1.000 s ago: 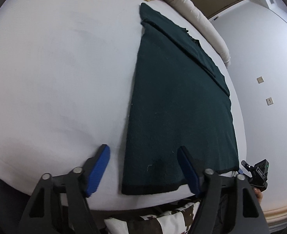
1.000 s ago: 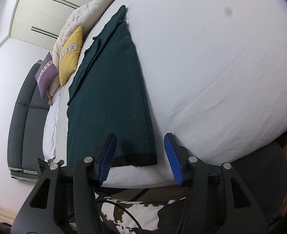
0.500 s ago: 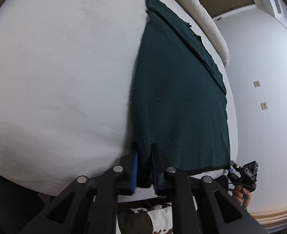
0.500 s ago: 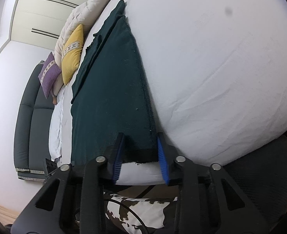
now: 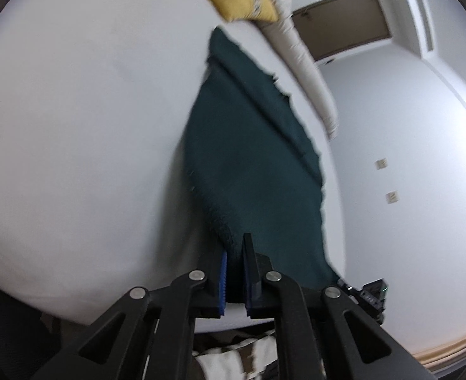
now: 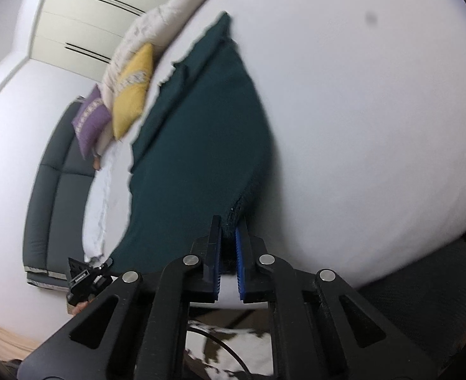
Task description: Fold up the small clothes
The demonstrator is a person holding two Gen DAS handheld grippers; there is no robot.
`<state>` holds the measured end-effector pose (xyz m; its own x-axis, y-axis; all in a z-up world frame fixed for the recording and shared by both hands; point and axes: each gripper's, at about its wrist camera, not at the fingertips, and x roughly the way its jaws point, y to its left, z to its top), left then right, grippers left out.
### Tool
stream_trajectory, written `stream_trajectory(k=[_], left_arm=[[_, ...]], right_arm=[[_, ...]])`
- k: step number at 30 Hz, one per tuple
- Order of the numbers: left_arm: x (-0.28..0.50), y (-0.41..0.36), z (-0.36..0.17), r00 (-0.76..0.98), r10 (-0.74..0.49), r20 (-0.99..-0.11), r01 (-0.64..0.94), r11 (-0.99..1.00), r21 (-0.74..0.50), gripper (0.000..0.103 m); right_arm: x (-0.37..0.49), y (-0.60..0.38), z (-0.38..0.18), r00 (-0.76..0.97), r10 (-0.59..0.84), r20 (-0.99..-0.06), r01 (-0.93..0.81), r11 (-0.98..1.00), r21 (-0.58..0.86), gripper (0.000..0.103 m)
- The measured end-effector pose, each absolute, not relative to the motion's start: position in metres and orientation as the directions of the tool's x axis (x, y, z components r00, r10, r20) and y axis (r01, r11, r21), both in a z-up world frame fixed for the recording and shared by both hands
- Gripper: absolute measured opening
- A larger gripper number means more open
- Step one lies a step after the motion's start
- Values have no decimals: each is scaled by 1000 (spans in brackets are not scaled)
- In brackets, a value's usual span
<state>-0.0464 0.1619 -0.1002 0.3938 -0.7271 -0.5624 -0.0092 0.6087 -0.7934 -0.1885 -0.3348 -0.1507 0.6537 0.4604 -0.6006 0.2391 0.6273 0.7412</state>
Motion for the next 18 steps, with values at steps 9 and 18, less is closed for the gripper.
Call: stream_trajectory(k=[9,18], left_arm=[[8,170,-63,494,-762,-418,-7,478,-879,8],[85,165,-47,547,-748,-376,-8,445,-896,8]], right_arm=[[-116,-344,-83,752,446,-485,156,595,789,6],[-5,-366,-48,812,386,-439,173,559,811,6]])
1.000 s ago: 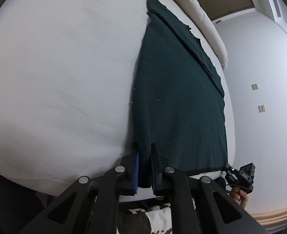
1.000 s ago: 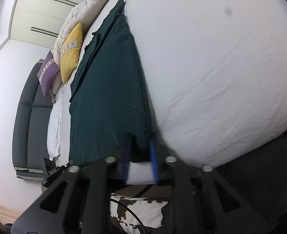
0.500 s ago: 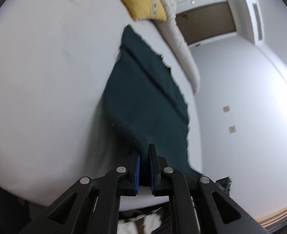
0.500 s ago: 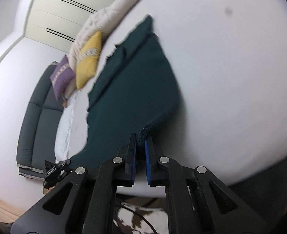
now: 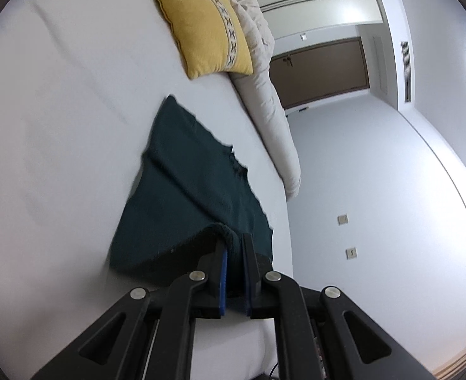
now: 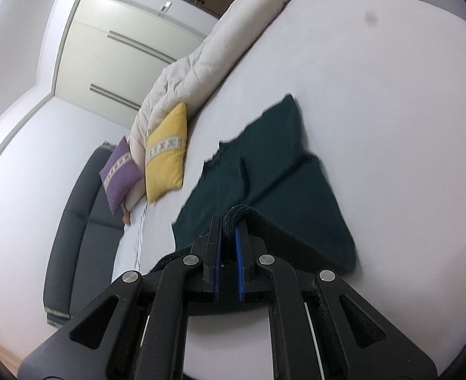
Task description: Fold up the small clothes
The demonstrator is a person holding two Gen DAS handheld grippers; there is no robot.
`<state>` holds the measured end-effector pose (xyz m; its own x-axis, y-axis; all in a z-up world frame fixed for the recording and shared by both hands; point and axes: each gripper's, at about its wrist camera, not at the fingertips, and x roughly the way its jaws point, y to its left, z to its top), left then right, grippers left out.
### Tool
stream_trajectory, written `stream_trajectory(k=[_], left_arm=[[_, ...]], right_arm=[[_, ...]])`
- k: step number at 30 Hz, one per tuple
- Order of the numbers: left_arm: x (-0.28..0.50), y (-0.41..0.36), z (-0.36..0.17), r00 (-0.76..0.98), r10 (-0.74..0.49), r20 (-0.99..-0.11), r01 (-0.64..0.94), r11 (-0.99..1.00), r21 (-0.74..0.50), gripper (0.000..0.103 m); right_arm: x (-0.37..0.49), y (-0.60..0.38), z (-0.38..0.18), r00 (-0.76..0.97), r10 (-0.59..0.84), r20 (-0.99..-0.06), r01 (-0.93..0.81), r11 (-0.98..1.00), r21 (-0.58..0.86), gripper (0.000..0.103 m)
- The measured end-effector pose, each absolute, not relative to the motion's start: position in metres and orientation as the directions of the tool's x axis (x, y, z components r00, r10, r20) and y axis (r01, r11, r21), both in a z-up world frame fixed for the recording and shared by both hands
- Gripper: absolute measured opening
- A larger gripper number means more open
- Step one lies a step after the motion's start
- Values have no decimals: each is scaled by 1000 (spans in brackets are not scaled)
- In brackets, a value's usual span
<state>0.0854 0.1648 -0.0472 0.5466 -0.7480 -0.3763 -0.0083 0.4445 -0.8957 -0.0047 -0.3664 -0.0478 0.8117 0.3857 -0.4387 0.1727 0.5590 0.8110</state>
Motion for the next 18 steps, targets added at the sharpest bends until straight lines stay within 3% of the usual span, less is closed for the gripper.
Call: stream_trajectory(k=[18], left_arm=[[249,133,-73,559,-689,-460,-49,527,-848,6]], right_arm=[[201,-397,-75,805,270,-528,289,598,747,6]])
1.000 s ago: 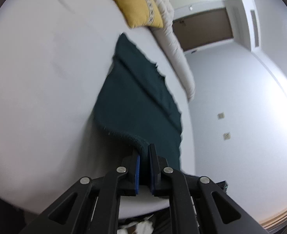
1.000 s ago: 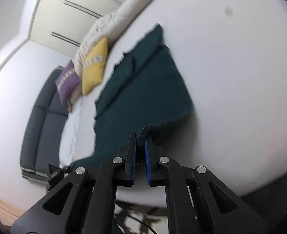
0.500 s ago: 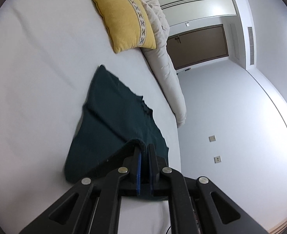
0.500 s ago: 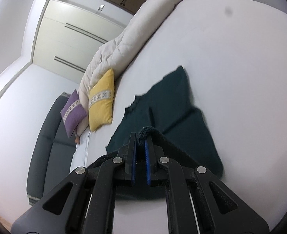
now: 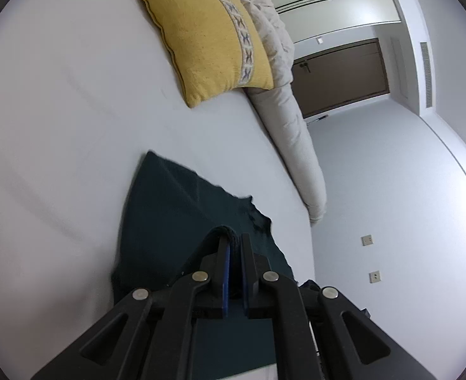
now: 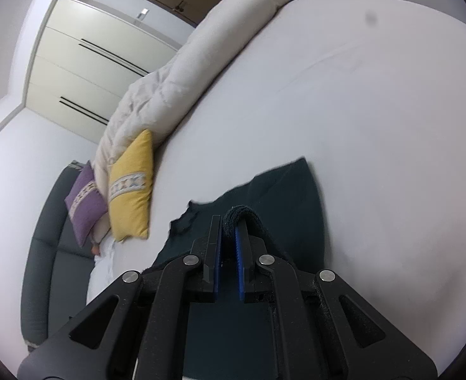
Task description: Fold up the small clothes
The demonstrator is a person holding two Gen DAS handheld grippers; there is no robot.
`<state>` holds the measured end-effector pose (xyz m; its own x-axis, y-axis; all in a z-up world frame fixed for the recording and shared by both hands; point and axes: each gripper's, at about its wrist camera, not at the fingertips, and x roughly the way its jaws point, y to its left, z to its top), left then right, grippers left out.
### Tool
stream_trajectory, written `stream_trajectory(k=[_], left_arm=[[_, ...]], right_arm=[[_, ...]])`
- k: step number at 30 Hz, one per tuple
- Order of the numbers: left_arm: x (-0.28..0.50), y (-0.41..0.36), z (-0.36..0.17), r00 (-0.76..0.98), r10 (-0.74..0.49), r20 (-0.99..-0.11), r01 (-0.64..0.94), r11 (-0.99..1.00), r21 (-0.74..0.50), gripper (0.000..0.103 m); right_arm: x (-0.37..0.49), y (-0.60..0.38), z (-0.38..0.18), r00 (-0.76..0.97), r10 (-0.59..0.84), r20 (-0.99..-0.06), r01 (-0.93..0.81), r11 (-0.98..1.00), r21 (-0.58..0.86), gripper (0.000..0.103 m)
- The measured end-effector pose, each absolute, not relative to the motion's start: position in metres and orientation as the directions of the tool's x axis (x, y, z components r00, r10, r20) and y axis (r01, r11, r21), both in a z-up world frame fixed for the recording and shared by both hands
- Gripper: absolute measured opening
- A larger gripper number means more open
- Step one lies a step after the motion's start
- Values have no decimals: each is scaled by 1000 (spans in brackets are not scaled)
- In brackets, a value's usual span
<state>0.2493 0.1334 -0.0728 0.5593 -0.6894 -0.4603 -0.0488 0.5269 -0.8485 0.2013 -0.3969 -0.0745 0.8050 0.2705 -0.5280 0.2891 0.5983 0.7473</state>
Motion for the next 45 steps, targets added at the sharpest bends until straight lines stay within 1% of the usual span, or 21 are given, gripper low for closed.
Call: stream_trajectory(k=[9,14,16,19,20,21,22,23,24,25,26,27,28,29,30,31,35,38,40,43,45], left_arm=[[321,116,-99,546,-637,-544,-82,606,-791,6],[351,116,-125,550,-583,-598,-151,635,-758,6],[361,120,-131,564,-556,-611,-174,643,-746,2],[370,122,-135,565,-535,-628,-185,659,-729,3],[370,122,-136,563,-541,-625,-183,656,-733,6],[368,122,-137,564,-552,-614,-178,645,-743,12],[363,123,-136,573,-559,-599,-172,633,-755,17],[360,122,-135,581,-561,-590,-167,627,-761,19],[355,121,-133,584,-564,-584,-160,626,-763,24],[350,119,-131,581,-569,-583,-150,629,-763,29],[345,118,-128,579,-572,-581,-140,632,-762,32],[340,114,-124,582,-572,-578,-124,640,-758,35],[334,110,-120,579,-570,-583,-103,659,-745,41],[329,106,-115,578,-565,-588,-84,676,-732,44],[320,102,-109,585,-553,-593,-54,703,-709,50],[315,99,-106,588,-543,-600,-34,724,-689,53],[292,95,-100,600,-505,-621,19,784,-620,53],[280,91,-102,591,-487,-643,31,810,-585,53],[271,89,-103,591,-466,-659,43,833,-551,53],[260,89,-110,594,-424,-684,42,865,-500,53],[254,90,-118,583,-414,-699,30,871,-491,53]], right_arm=[[281,-411,-118,753,208,-625,380,638,670,6],[310,-416,-139,729,192,-657,418,636,649,6],[316,-415,-148,723,188,-664,425,637,643,6],[325,-413,-159,722,182,-667,428,640,638,7],[327,-414,-161,723,184,-665,425,640,640,11],[330,-414,-163,725,191,-661,420,638,645,15],[329,-414,-162,731,194,-655,412,638,650,25],[331,-412,-159,743,194,-641,394,647,653,38],[326,-411,-154,749,188,-636,384,659,647,44],[324,-407,-147,750,168,-639,380,681,625,53],[323,-403,-140,743,118,-658,399,713,577,61],[318,-401,-134,745,89,-662,403,729,553,61],[315,-401,-129,746,71,-663,405,741,536,61],[313,-402,-127,744,63,-665,407,746,527,61],[309,-402,-124,743,56,-667,409,750,519,61],[304,-402,-121,746,47,-664,409,756,512,61],[282,-393,-113,734,-8,-679,392,822,413,61],[268,-369,-114,709,-12,-706,324,893,311,58],[251,-355,-113,709,-16,-705,281,923,262,58],[236,-326,-123,680,-82,-729,250,960,124,57],[224,-322,-136,649,-117,-752,265,961,80,51]])
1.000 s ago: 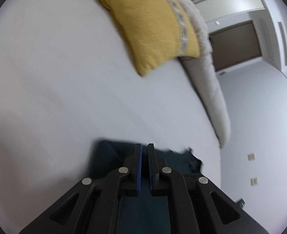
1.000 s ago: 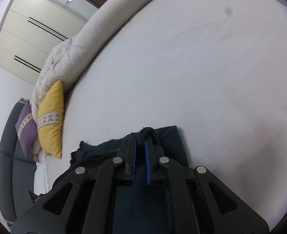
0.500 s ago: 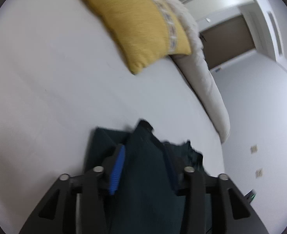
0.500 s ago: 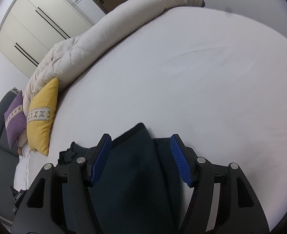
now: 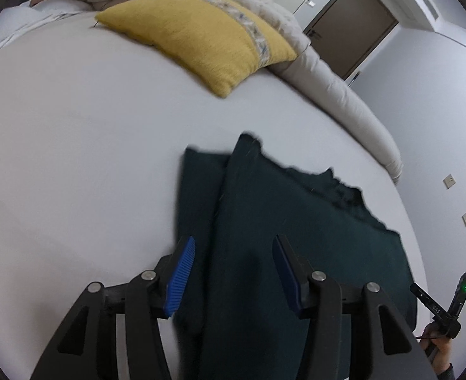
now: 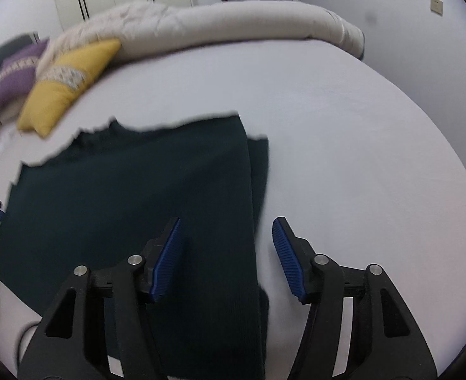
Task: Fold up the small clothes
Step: 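Lower the hem onto the sweater body and press with both tools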
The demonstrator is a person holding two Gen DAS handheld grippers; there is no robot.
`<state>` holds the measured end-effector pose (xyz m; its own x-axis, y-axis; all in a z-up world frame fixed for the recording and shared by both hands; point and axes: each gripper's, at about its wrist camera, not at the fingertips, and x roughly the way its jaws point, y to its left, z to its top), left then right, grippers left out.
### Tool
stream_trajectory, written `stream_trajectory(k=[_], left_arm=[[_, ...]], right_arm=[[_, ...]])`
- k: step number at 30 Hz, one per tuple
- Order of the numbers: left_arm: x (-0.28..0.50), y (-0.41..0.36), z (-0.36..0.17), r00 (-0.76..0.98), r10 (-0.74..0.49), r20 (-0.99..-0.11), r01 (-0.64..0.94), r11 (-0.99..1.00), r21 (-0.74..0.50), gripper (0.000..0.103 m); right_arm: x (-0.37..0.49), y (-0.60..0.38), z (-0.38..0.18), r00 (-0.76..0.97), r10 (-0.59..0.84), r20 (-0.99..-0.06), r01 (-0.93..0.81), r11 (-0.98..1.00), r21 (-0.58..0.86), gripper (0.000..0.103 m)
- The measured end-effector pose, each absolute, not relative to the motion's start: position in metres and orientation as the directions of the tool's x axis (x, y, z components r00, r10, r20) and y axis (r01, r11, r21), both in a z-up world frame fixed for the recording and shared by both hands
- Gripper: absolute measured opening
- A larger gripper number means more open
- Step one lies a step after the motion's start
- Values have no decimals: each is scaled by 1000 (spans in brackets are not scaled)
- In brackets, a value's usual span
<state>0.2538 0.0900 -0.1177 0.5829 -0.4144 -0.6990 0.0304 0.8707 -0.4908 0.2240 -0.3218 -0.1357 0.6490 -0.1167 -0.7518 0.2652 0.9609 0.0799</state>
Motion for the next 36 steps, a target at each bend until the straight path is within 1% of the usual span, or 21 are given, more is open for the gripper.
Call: stream_trajectory(k=[2,4,5,6,7,8,10,11,13,16,17,18,19,21,24,27,30,31,32,33,36], left_arm=[[248,90,-122,583,-400,-707,37,882,-469,47],[244,88,-121,588,-374,-717,46,901,-432,37],[243,88,-122,589,-365,-721,46,906,-421,36],[243,88,-122,589,-362,-723,46,908,-417,33],[244,89,-123,588,-355,-726,42,911,-411,27],[244,90,-124,588,-353,-728,39,911,-411,24],[243,91,-125,586,-352,-729,41,912,-408,14],[242,91,-125,588,-350,-730,45,914,-403,12],[239,90,-123,592,-343,-729,54,920,-389,8],[239,90,-122,591,-343,-730,55,920,-387,8],[239,90,-122,589,-342,-732,56,921,-385,8],[241,89,-121,585,-341,-736,56,922,-383,11],[243,88,-118,587,-336,-737,53,924,-379,20],[249,85,-114,592,-336,-733,59,925,-376,26],[266,74,-118,558,-325,-764,75,936,-343,26],[282,71,-117,558,-311,-769,65,941,-333,26],[298,68,-115,538,-309,-784,57,942,-332,26],[304,68,-117,522,-316,-792,53,939,-340,26],[307,69,-119,512,-321,-797,46,936,-348,22],[308,71,-120,511,-317,-799,41,938,-345,11],[300,73,-118,529,-314,-788,58,940,-335,6]], right_arm=[[216,-324,-145,632,-108,-767,277,957,93,39],[211,-326,-147,633,-107,-767,286,952,104,32],[209,-323,-146,636,-113,-763,285,954,95,28],[206,-319,-143,640,-129,-757,283,956,77,26],[206,-316,-141,642,-139,-754,281,958,62,24],[208,-312,-141,642,-151,-752,277,960,43,20],[209,-310,-140,631,-167,-758,274,962,17,16],[209,-311,-141,624,-168,-763,278,961,16,11],[206,-316,-142,620,-161,-768,291,956,34,11],[206,-315,-139,624,-166,-764,290,956,30,11],[206,-314,-139,622,-167,-765,286,958,23,14],[206,-314,-139,622,-160,-767,283,959,29,14],[207,-315,-139,624,-155,-766,285,958,38,15],[206,-318,-140,633,-137,-762,281,958,62,16],[207,-319,-144,631,-127,-766,268,962,61,16],[210,-321,-146,629,-117,-768,262,963,68,16],[213,-321,-145,627,-124,-769,255,965,52,13],[213,-320,-145,626,-127,-769,254,966,48,13],[213,-320,-145,624,-132,-770,252,967,39,11],[214,-319,-145,624,-135,-770,253,967,35,11],[211,-317,-142,628,-144,-764,264,964,35,9]])
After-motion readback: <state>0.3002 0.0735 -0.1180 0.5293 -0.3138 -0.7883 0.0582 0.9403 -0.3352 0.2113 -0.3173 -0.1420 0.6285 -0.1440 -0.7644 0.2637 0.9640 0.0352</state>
